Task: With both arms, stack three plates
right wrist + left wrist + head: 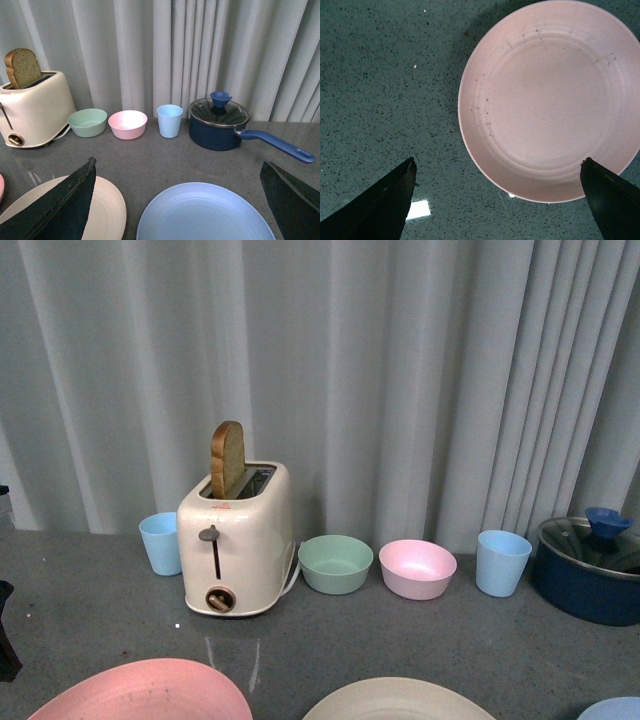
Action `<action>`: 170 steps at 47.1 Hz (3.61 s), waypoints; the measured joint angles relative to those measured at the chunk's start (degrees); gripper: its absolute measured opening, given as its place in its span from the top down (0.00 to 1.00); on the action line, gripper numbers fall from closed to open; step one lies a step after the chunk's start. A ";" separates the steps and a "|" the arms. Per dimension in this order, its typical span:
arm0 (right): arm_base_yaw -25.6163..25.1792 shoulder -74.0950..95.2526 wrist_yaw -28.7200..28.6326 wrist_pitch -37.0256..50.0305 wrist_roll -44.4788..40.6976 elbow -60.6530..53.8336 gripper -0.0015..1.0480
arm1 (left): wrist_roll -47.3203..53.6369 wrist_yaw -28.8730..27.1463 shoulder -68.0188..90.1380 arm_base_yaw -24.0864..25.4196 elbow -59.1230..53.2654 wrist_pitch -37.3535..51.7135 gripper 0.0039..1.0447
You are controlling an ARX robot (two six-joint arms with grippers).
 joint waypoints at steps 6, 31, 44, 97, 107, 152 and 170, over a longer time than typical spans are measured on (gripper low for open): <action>0.00 0.00 0.00 0.00 0.00 0.00 0.07 | -0.24 0.85 3.08 0.37 0.15 1.07 0.06; 0.00 0.00 0.00 0.00 0.00 0.02 0.07 | 2.97 -1.22 14.25 -0.70 -1.14 12.83 0.06; 0.00 0.00 0.00 0.00 0.00 0.00 0.07 | 4.13 -2.10 16.96 -0.39 -0.31 14.47 0.06; 0.00 0.00 0.00 0.00 0.00 0.00 0.07 | 5.33 -1.90 22.12 0.26 -1.88 19.15 0.36; 0.00 0.00 0.00 0.00 0.00 0.00 0.07 | 4.72 -1.33 22.43 0.15 -2.91 20.06 0.71; 0.00 0.00 0.00 0.00 0.00 0.00 0.07 | 6.21 3.56 15.12 10.78 -0.28 11.08 0.97; 0.00 0.00 0.00 0.00 -0.02 0.00 0.07 | 4.04 4.81 11.15 8.63 8.98 1.07 0.97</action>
